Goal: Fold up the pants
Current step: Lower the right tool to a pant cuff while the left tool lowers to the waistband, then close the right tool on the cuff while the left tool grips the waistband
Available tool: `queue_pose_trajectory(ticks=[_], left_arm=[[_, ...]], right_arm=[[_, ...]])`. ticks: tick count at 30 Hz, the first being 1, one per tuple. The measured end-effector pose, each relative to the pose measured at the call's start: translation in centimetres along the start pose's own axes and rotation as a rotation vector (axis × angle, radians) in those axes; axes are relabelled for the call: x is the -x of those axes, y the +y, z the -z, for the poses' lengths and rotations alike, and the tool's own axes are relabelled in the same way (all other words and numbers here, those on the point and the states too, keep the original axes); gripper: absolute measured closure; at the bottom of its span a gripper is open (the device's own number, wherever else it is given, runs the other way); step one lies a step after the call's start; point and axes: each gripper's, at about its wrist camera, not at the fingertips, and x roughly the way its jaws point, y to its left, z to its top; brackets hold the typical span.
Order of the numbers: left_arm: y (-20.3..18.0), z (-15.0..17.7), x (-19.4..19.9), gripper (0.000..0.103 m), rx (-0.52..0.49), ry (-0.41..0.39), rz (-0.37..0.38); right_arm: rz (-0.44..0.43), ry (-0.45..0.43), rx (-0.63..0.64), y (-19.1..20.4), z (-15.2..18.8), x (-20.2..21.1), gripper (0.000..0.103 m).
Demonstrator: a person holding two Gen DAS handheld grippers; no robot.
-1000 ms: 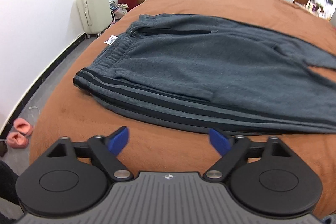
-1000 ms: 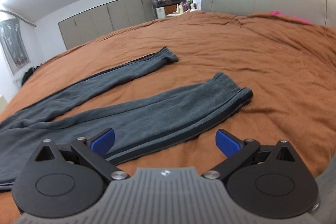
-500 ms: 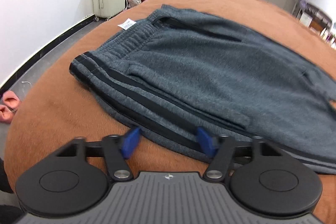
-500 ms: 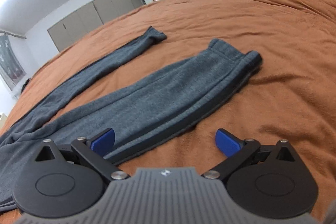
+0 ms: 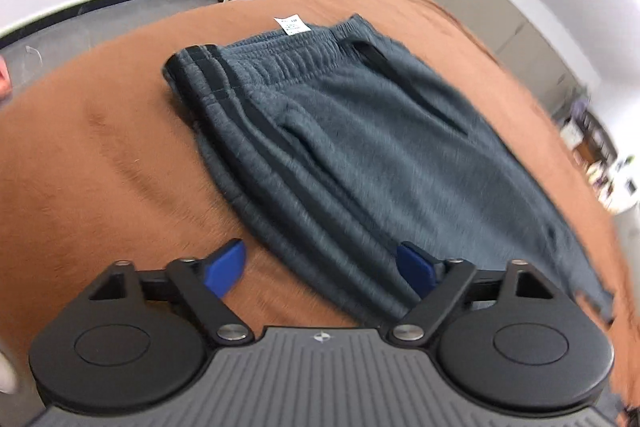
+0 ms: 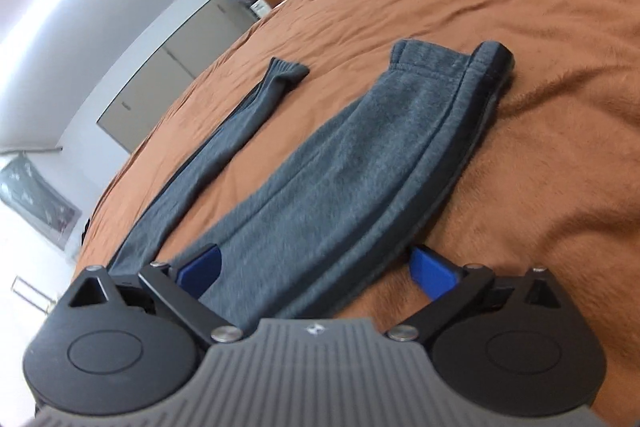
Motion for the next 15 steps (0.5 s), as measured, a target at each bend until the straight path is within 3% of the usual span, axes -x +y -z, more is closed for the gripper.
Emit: queue_pose_trajectory(ticks=[2,4,5,6,7,8,10,15], left_arm=[[-0.4,-0.7,-0.9,0.002,-0.005,-0.021,0.008],[-1.0,-1.4,-1.7,0.009,-0.016,-0.026,0.02],[-1.2,-1.8,-2.1,0.015,-0.01,-0.027,0.024],[-1.3,-2.0,-2.3,0.042,0.003,-0.026,0.03],[-1.3,-2.3,-2.7,0.084,0.02,-0.019,0.044],[-1.0,-2.5,-3.2,0.091,0.053,0.002,0.073],[-0.4,-2.5,-3.8,0.091,0.119,0.013,0.105],[-1.6,-2.4,-2.9,0.092,0.072,-0.051,0.098]], right_arm=[[-0.01,-0.008,-0.016,0.2,-0.4,-1.0,0.006],[-0.003,-0.023,-0.015,0.4,-0.9,-1.9,0.017],[0.014,-0.025,0.003,0.7,-1.2,-2.5,0.04],[0.046,-0.01,0.028,1.0,-1.6,-3.2,0.072],[0.076,0.011,0.051,1.2,-2.0,-3.9,0.091],[0.084,0.022,0.06,1.3,-2.4,-4.5,0.098],[0.058,0.035,0.028,1.0,-2.8,-5.1,0.1],[0.055,-0.015,0.081,2.5,-2.7,-4.7,0.102]])
